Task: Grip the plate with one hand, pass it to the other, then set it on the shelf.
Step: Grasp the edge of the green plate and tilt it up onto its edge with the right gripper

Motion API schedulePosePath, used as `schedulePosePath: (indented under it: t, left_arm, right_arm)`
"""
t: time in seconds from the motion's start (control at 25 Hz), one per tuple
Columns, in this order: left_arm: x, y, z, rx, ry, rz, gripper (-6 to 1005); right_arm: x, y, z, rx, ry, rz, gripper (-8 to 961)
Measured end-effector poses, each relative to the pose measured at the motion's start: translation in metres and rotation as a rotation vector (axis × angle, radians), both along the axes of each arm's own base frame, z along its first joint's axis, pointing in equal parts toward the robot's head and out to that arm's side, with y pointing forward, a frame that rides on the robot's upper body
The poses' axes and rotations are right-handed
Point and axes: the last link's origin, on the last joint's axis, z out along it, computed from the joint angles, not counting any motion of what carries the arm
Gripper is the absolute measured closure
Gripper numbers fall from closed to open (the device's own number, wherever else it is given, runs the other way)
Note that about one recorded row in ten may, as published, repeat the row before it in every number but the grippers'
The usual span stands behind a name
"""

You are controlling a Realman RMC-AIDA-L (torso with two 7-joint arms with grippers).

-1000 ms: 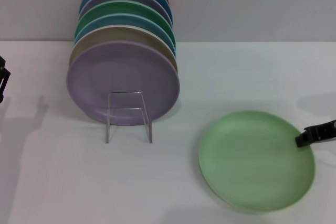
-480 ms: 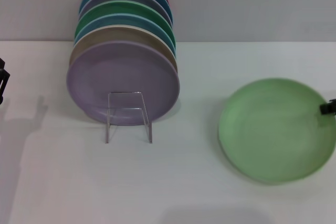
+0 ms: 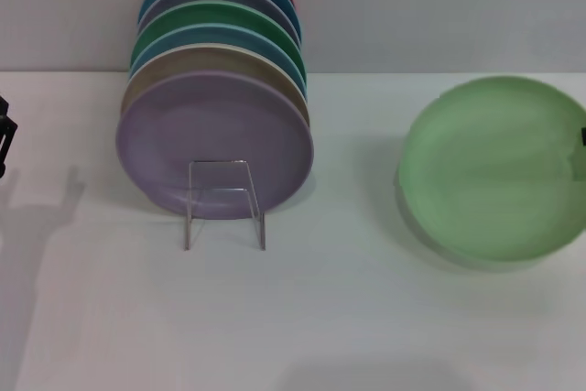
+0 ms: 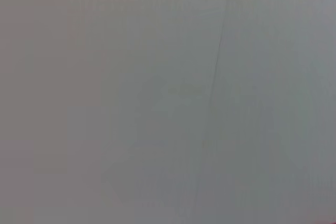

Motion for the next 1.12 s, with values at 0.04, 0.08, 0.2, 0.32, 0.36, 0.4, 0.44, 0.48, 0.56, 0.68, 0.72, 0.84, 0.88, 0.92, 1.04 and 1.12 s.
schedulePosePath:
  t: [0.04, 0.08, 0.2, 0.32, 0.36, 0.4, 0.44, 0.48, 0.56, 0.68, 0.72, 0.84, 0.88, 0.92, 1.04, 1.12]
  left_arm:
    - [0.000, 0.000, 0.000, 0.000, 0.000, -0.001, 155]
    - [0.000, 0.000, 0.000, 0.000, 0.000, -0.002, 155]
    - [0.001, 0.001, 0.000, -0.001, 0.001, -0.004, 155]
    - [0.002, 0.001, 0.000, -0.004, 0.003, -0.007, 156]
    - [0.002, 0.001, 0.000, -0.004, 0.003, -0.007, 156]
    - [0.002, 0.001, 0.000, -0.003, 0.002, -0.008, 156]
    - [0.002, 0.001, 0.000, -0.002, 0.002, -0.009, 156]
    - [0.002, 0.001, 0.000, -0.001, 0.002, -0.011, 156]
    - [0.003, 0.001, 0.000, -0.001, 0.002, -0.012, 156]
    - [0.003, 0.001, -0.001, -0.001, 0.000, -0.016, 156]
    - [0.004, 0.001, -0.001, -0.001, -0.003, -0.017, 156]
    - [0.003, 0.000, -0.001, 0.000, -0.005, -0.015, 156]
    - [0.003, 0.000, -0.001, 0.000, -0.005, -0.015, 155]
    - [0.003, 0.000, -0.001, 0.000, -0.005, -0.015, 155]
    - [0.002, -0.001, 0.000, 0.001, -0.005, -0.014, 155]
    - [0.002, -0.001, 0.000, 0.002, -0.005, -0.013, 156]
  right_arm:
    - [0.000, 0.001, 0.001, 0.011, -0.010, 0.005, 922]
    - [0.000, 0.001, 0.001, 0.011, -0.010, 0.005, 922]
    - [-0.001, 0.005, 0.002, 0.024, -0.052, 0.014, 922]
    - [-0.006, 0.011, 0.000, 0.041, -0.103, 0.051, 923]
    - [-0.009, 0.012, -0.001, 0.048, -0.115, 0.067, 923]
    - [-0.012, 0.013, -0.001, 0.055, -0.123, 0.084, 923]
    - [-0.020, 0.016, -0.004, 0.067, -0.146, 0.130, 923]
    - [-0.020, 0.016, -0.004, 0.067, -0.146, 0.130, 923]
    - [-0.028, 0.018, -0.007, 0.075, -0.170, 0.175, 923]
    - [-0.037, 0.023, -0.011, 0.087, -0.212, 0.225, 923]
    - [-0.039, 0.024, -0.012, 0.093, -0.225, 0.238, 922]
    - [-0.048, 0.030, -0.017, 0.120, -0.266, 0.299, 922]
    - [-0.048, 0.030, -0.017, 0.120, -0.266, 0.299, 922]
    - [-0.051, 0.032, -0.021, 0.134, -0.288, 0.333, 922]
    - [-0.056, 0.034, -0.030, 0.147, -0.330, 0.383, 922]
    - [-0.056, 0.034, -0.033, 0.147, -0.344, 0.395, 922]
